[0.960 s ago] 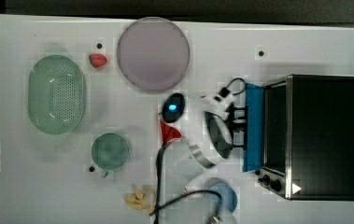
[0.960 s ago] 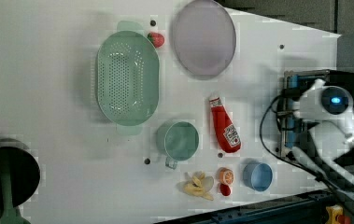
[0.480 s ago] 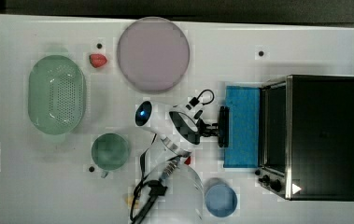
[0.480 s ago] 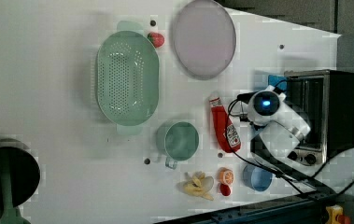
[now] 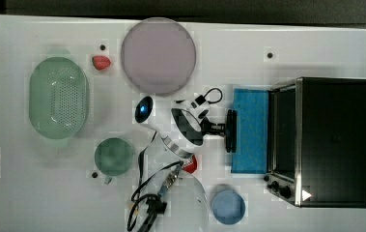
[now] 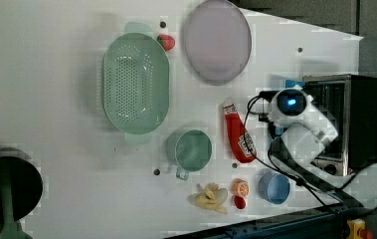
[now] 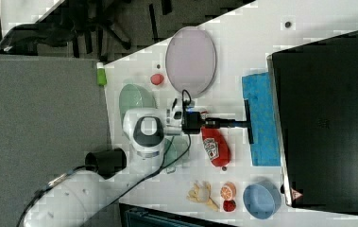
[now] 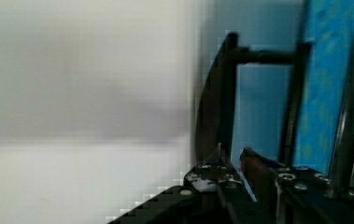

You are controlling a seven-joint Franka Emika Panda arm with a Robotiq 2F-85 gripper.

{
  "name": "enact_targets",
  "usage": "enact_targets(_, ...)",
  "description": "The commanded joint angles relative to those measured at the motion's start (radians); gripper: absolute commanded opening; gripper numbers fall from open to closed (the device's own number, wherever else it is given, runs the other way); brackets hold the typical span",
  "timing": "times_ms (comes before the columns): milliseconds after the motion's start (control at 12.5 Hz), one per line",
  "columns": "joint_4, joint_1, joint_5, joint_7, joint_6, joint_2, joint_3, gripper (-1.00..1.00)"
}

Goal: Flap open oven.

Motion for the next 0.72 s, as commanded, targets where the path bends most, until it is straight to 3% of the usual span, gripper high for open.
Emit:
enact_targets(80,0.059,-0.007,0.166,0.055,0.022,-0.165,-0.001,-0.65)
enact_targets(560,0.066,-0.016,0.697,0.055,-0.091,-0.437,-0.025,-0.65)
enact_targets(720,0.087,-0.016,0.772,0.055,-0.175,-0.540,-0.042,-0.65)
